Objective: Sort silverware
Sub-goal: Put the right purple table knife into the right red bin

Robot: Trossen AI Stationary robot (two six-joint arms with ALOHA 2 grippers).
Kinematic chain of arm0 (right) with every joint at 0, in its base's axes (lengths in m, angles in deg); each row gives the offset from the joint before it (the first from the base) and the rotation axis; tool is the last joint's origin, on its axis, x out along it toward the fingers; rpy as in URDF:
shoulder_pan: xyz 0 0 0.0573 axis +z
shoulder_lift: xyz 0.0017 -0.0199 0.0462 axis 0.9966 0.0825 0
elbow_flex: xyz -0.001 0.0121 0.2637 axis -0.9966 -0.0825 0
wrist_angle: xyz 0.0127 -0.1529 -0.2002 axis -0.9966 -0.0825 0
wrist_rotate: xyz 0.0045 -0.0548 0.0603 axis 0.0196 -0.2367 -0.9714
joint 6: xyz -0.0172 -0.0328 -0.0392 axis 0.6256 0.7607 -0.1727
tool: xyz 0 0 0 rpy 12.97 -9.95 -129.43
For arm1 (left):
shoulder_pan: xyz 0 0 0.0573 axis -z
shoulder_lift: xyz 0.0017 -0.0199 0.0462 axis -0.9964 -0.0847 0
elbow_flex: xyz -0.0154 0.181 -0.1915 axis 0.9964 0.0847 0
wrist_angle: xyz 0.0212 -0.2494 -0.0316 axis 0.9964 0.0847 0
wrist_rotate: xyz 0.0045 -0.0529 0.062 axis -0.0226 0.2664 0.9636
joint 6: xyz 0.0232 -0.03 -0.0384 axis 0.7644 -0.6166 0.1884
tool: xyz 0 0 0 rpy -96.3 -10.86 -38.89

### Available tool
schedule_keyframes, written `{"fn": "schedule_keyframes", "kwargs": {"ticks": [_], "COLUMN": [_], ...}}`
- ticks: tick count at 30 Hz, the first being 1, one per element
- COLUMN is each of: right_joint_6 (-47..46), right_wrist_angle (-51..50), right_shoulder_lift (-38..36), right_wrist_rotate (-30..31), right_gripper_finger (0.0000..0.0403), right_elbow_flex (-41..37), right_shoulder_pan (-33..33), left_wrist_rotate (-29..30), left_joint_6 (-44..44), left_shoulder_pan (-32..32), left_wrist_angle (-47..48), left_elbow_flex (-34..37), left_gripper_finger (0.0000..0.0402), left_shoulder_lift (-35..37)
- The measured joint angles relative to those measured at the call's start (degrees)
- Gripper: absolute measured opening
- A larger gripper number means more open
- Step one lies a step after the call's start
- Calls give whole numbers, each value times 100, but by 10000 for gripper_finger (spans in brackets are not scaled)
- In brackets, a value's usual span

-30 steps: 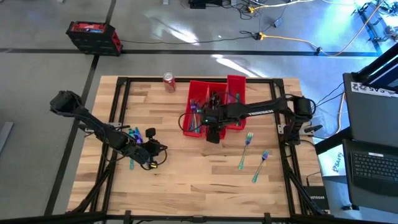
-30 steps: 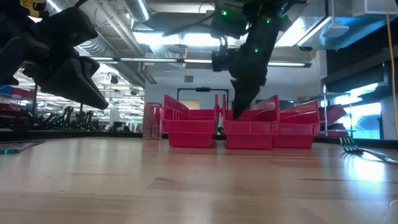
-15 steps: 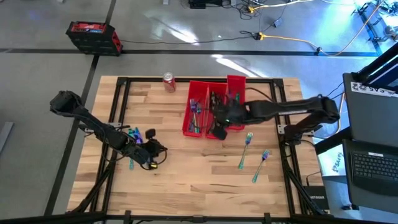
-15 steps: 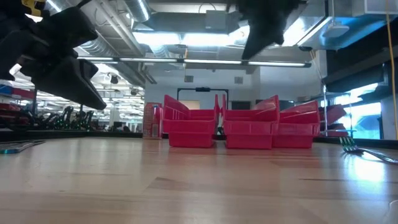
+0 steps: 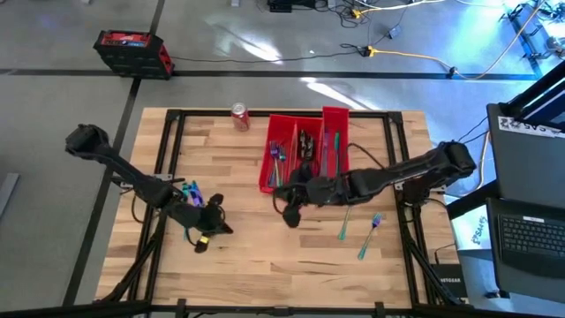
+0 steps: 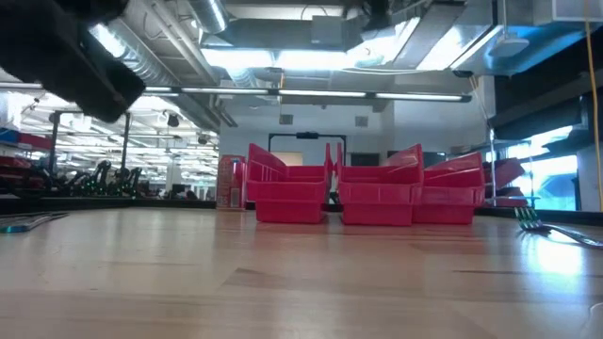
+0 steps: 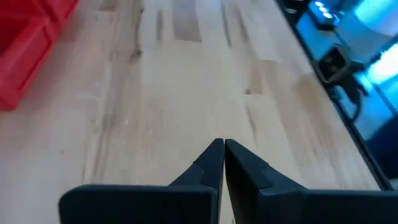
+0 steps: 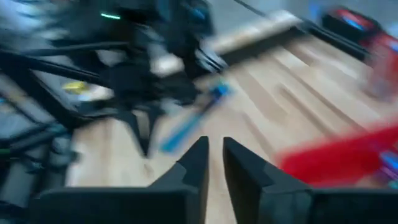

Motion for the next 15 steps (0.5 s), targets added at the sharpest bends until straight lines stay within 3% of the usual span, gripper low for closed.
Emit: {"fn": "schedule_keyframes", "kwargs": {"ticks": [6,12,15], "right_joint_6": [940,1387,1502], "right_wrist_angle": [1349,1812,1926], "right_shoulder_lift": [371,637,747], "right_wrist_rotate": [-480,-1417,-1517], "right_gripper_finger": [88,97,97], "right_elbow_flex": [0,-4,-4], "right_shoulder_pan": [247,312,308], "left_wrist_rotate": [1,212,311], "left_joint_6": [239,-796,-1301], "left_shoulder_pan": [378,310,165], "left_wrist_angle": [975,2239,2706], "left_elbow_flex": [0,2,2], "left_gripper_finger": [0,0,0], "left_shoulder_lift": [456,422,312]}}
